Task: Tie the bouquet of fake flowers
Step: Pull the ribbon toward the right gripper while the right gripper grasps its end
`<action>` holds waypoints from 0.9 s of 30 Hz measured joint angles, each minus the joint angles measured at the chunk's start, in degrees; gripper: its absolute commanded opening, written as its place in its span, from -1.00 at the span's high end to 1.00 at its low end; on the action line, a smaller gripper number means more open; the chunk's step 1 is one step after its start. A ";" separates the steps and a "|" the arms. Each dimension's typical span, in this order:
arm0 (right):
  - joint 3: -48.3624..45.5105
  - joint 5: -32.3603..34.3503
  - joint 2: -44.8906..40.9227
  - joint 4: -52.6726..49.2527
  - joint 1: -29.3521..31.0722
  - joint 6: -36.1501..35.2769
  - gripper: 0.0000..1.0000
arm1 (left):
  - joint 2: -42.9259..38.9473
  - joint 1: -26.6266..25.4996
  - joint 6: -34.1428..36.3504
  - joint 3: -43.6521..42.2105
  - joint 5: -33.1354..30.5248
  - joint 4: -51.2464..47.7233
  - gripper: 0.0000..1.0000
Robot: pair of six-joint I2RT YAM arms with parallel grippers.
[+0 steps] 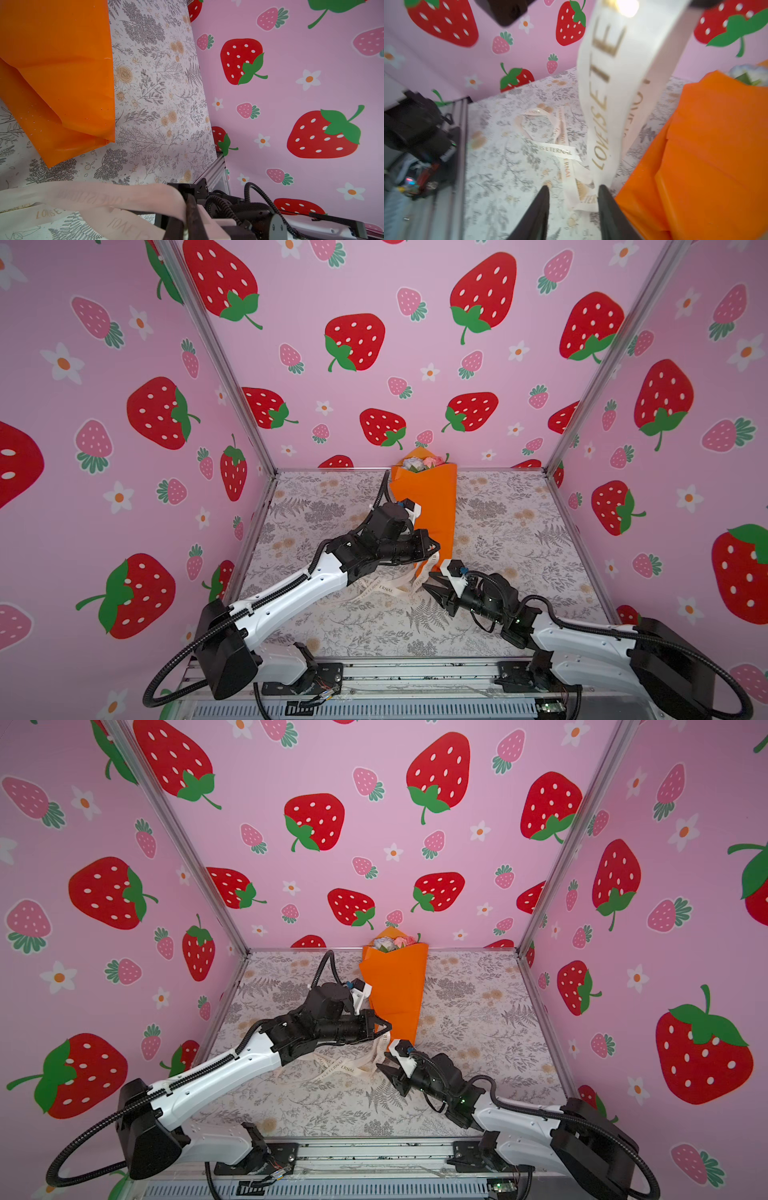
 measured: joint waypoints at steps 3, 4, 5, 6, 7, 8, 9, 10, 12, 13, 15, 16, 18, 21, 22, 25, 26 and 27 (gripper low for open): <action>-0.46 3.13 1.64 3.04 0.24 0.98 0.93 | -0.66 0.13 -0.09 -0.87 -0.22 0.11 0.79; -0.57 3.82 1.57 3.72 0.24 1.40 1.00 | -1.01 0.28 -0.09 -1.18 -0.28 0.13 0.81; -0.63 4.85 1.33 4.22 0.24 1.51 1.00 | -1.31 0.33 -0.09 -1.42 -0.44 0.13 0.80; -0.74 6.12 0.72 4.24 0.26 1.92 1.00 | -1.77 0.44 -0.09 -1.68 -0.57 0.11 0.80; -0.92 7.26 -0.15 4.02 0.26 2.27 1.00 | -2.14 0.59 -0.13 -1.86 -0.59 0.17 0.78; -1.14 8.31 -1.07 3.82 0.26 2.43 1.00 | -2.43 0.72 -0.17 -1.99 -0.61 0.17 0.75; -1.44 9.14 -2.34 3.34 0.26 2.60 1.00 | -2.71 0.87 -0.26 -2.08 -0.61 0.17 0.77; -1.81 10.36 -3.74 2.80 0.26 2.75 1.00 | -2.89 1.03 -0.26 -2.10 -0.63 0.20 0.79; -2.43 12.07 -6.67 1.09 0.26 2.97 1.00 | -2.95 1.20 -0.24 -2.10 -0.61 0.22 0.79; -2.60 13.00 -8.22 -0.02 0.26 3.04 1.00 | -2.95 1.36 -0.24 -2.14 -0.61 0.20 0.81; -2.80 13.97 -11.19 -2.03 0.26 2.97 1.00 | -2.95 1.49 -0.28 -2.21 -0.57 0.24 0.81; -2.86 13.94 -12.31 -2.67 0.26 2.82 1.00 | -2.95 1.51 -0.26 -2.21 -0.55 0.24 0.81; -2.91 12.57 -13.94 -3.41 0.24 2.03 0.72 | -2.93 1.51 -0.31 -2.21 -0.48 0.33 0.80; -2.91 8.63 -13.05 -3.30 0.26 1.53 0.19 | -2.93 1.51 -0.35 -2.21 -0.39 0.72 0.80; -2.91 7.23 -11.85 -2.91 0.26 1.27 0.13 | -2.93 1.51 -0.39 -2.21 -0.37 0.76 0.80; -2.91 4.59 -7.37 -1.42 0.44 1.36 0.03 | -2.93 1.51 -0.55 -2.21 -0.33 0.85 0.80; -2.91 4.17 -5.73 -0.83 0.48 1.51 0.00 | -2.93 1.51 -0.59 -2.21 -0.20 0.96 0.80; -2.89 3.74 -4.09 -0.04 0.50 1.57 -0.01 | -2.93 1.51 -0.72 -2.21 -0.13 1.05 0.80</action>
